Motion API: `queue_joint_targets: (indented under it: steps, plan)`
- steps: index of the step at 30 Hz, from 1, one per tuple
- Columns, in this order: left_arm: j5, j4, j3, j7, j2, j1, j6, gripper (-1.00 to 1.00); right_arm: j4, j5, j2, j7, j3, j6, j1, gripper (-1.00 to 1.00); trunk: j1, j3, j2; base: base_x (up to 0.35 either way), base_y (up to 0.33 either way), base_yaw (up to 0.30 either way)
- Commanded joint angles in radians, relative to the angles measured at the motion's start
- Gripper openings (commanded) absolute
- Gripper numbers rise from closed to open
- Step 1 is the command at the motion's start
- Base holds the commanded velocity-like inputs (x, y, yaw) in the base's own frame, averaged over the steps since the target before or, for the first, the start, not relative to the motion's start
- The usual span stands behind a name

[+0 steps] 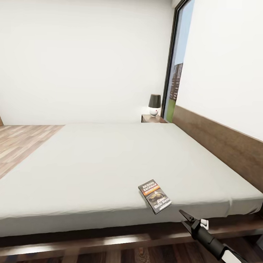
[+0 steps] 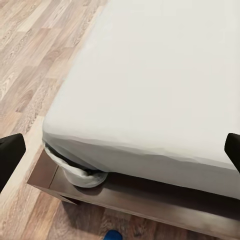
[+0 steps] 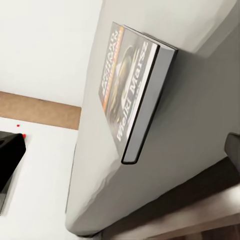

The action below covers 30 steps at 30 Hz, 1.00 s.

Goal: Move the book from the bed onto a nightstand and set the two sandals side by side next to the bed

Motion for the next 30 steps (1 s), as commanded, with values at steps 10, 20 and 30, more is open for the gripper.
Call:
queue_joint_targets:
  steps: [10,20,30]
  plan:
    - [0.006,0.000,0.001,0.000,0.000,-0.001,0.008,1.00,-0.001,-0.007,0.008,-0.008,0.008,0.008,-0.001,1.00,0.000,-0.001,0.000,0.061,0.003,0.000]
    - [0.005,-0.007,0.001,0.001,0.000,-0.001,0.008,1.00,-0.007,-0.005,0.022,-0.030,0.008,0.008,-0.001,1.00,0.000,-0.001,0.000,0.048,0.000,0.000]
    - [0.005,-0.008,0.001,0.001,0.000,-0.001,0.008,1.00,-0.005,-0.003,0.027,-0.033,0.009,0.008,-0.001,1.00,0.000,-0.001,0.000,0.035,0.000,0.000]
